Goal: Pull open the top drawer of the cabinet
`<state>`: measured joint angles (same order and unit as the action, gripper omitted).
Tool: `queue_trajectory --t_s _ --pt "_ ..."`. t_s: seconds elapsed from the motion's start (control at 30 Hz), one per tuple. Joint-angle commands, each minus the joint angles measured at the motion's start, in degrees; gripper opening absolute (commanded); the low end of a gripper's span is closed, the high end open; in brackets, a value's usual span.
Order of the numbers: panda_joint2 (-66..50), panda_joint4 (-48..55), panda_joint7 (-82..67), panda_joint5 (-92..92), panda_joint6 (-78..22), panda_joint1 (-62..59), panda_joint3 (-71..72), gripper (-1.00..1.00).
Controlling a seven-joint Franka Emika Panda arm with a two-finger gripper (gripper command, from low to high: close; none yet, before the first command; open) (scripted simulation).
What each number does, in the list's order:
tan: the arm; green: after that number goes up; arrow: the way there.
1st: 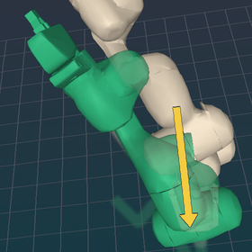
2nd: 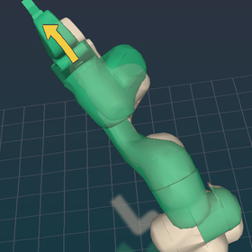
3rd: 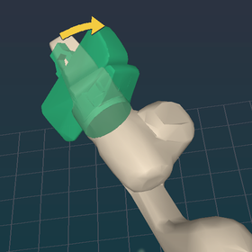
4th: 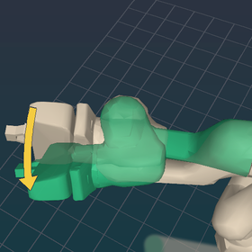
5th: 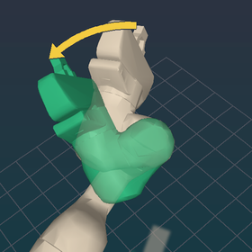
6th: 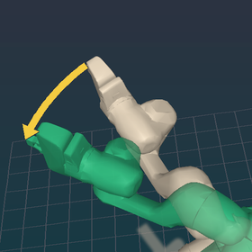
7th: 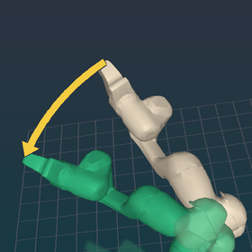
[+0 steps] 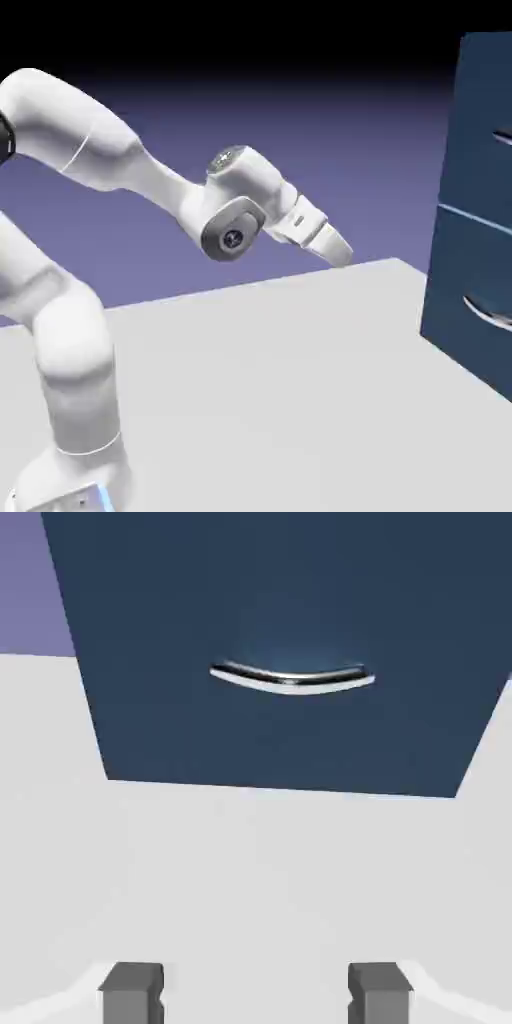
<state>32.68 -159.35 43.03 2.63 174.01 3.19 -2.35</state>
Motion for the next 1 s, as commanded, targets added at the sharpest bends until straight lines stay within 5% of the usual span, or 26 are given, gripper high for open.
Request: queue_trajectory --t_s 0.0,0.97 --pt "0.0 1.4 0.5 2.2 0.0 2.1 -1.9 0.0" --pt "0.6 41.1 14.2 65.3 0.0 62.3 -58.4 0.0"
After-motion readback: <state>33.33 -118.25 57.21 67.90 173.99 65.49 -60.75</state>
